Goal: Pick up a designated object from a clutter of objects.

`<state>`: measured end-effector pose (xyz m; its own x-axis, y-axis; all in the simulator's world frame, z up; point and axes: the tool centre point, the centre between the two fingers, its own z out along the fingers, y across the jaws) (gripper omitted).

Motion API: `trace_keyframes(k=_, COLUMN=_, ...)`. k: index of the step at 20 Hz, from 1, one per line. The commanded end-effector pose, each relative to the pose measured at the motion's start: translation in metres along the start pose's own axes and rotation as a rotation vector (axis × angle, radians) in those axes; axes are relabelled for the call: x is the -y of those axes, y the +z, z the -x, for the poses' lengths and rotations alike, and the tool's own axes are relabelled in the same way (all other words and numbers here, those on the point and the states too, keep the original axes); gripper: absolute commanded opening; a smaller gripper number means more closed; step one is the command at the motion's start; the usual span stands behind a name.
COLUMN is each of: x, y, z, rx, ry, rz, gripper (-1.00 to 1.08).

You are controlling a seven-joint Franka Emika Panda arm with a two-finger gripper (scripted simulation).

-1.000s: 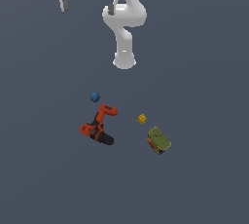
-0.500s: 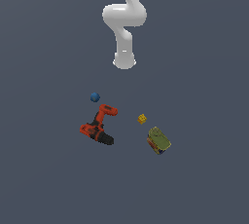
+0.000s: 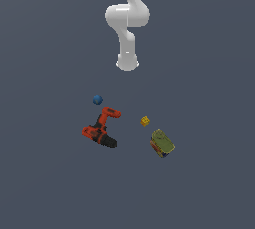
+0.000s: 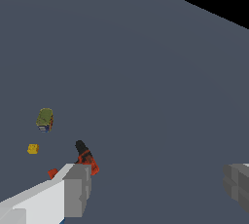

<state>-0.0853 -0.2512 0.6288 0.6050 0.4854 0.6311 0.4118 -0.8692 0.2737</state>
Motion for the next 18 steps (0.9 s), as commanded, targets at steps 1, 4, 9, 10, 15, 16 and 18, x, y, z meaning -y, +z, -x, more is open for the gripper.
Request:
trace_keyframes(k=1, x=-0.018, y=-0.001, z=0.019, rx=-0.039, ry=-0.023, rz=-0.009, gripper=1.08)
trace_keyframes(k=4, x=-0.038, y=0.005, z=0.044, rx=-0.082, ry=-0.047, rz=-0.027, gripper=1.08)
trace_keyframes(k=9, x=-0.066, y=0.033, z=0.089, rx=-0.144, ry=-0.083, rz=-0.067, gripper=1.08)
trace_keyframes(k=10, x=-0.070, y=0.041, z=0.098, rx=-0.156, ry=-0.090, rz=-0.077, gripper=1.08)
trace_keyframes(k=15, x=-0.084, y=0.094, z=0.142, rx=-0.208, ry=-0.127, rz=-0.136, gripper=1.08)
trace_keyframes(k=16, x=-0.084, y=0.107, z=0.151, rx=-0.218, ry=-0.134, rz=-0.150, gripper=1.08)
trace_keyframes(k=18, x=-0.084, y=0.134, z=0.167, rx=-0.236, ry=-0.149, rz=-0.179, gripper=1.08)
